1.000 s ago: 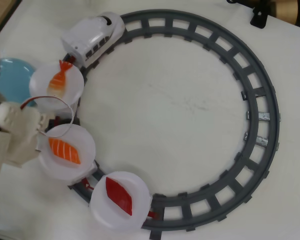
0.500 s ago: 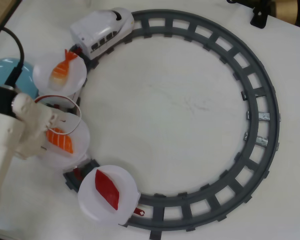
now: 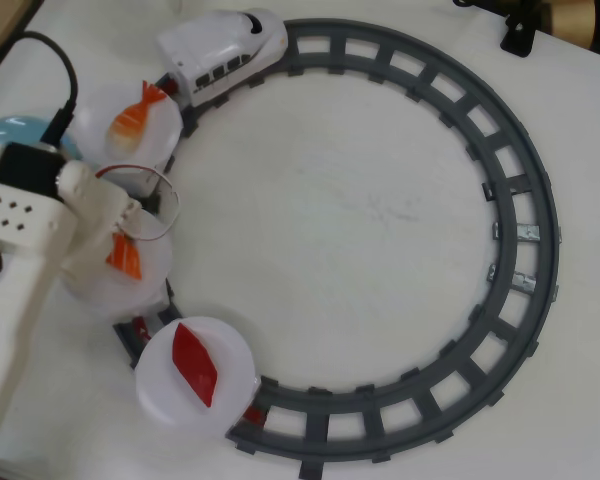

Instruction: Pick up the sushi from the Shinkansen and put it on the blue dish

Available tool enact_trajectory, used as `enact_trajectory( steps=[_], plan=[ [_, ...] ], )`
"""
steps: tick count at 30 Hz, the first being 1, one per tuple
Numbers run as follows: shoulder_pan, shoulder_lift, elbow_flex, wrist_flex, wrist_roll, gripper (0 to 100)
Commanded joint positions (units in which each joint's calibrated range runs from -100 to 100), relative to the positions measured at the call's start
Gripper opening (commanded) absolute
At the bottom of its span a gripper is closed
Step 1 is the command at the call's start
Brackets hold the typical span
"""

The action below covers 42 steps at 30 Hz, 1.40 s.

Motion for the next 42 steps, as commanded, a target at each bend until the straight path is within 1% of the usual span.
enact_trajectory(
  steps=[1,7,10,12,18,23,35,42],
  plan=[
    [0.2,3.5,-11.0,1.1,-0.9,3],
    [-2.3,12.8,-38.2,10.8,-0.7,3],
    [-5.1,15.4,-47.5,11.8,-0.5,3],
    [-7.3,15.5,-48.8,11.8,-0.4,3],
    [-15.4,16.9,-45.6,11.7,2.3,3],
    [-19.8,22.9,-46.3,11.6,4.0,3],
    [-23.9,39.7,-61.9,11.6,6.8,3],
    [-24.5,46.3,-69.3,11.7,8.2,15]
  ],
)
